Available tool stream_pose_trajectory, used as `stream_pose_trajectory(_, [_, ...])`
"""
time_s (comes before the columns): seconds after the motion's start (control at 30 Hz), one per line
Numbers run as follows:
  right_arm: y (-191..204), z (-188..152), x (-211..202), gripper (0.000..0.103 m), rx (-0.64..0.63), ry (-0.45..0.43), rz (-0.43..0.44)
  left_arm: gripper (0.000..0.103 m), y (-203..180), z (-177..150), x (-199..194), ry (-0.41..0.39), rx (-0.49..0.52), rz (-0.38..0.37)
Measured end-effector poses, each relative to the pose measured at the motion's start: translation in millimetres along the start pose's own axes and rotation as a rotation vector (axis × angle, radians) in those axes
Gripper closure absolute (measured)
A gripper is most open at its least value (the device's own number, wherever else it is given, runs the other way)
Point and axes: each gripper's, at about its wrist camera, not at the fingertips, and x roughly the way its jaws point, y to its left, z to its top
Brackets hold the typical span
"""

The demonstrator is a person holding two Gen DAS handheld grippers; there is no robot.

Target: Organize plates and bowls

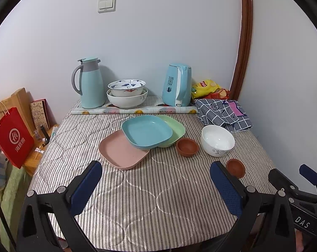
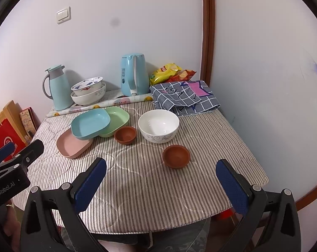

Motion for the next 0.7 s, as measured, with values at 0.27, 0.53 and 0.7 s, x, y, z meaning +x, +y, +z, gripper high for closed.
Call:
stream_pose_trajectory(0.27, [1.2,1.1,-0.2,0.000,0.003,0.001,0.003,0.000,2.7,0.2,-1.9,-0.001,-0.005,0.000])
stream_pose_trajectory(0.53, [4.0,0.4,-2.0,0.000,0.003,-0.002,0.007,0.000,4.2,0.7,-2.9,-0.002,-0.008,0.001])
stream_pose_trajectory(0.7, [5.3,-0.9,-2.7,0.000,0.000,-0.001,0.010,0.000,4.9,0.4,-3.8,-0.004,-0.007,0.002])
